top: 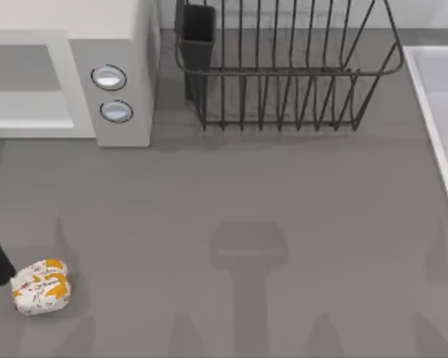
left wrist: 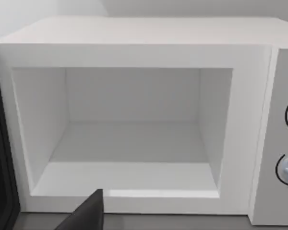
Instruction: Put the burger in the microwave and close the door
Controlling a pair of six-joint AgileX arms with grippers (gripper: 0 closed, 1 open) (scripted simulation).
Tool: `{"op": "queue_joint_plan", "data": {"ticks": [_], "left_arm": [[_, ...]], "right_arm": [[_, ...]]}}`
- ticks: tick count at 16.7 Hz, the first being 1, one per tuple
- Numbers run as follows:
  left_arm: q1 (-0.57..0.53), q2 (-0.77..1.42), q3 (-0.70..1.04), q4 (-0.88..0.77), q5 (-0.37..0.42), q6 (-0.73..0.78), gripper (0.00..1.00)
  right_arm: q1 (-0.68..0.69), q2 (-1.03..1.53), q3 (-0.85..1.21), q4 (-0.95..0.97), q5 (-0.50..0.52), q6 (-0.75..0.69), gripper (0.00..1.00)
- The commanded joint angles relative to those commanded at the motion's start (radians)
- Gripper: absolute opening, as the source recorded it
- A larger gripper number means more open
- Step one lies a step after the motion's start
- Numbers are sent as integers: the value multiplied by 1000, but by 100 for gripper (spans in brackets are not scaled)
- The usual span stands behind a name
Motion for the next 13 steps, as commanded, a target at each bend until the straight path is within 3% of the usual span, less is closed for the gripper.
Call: {"op": "queue_joint_plan", "data": {"ticks": [6, 13], "left_arm": [[-18, 108, 81, -82, 0, 86, 100], [-92, 642, 412, -417, 3, 435, 100]], "right_arm": [[0, 0, 0, 0, 0, 0, 100], [0, 0, 0, 0, 0, 0, 100]]}}
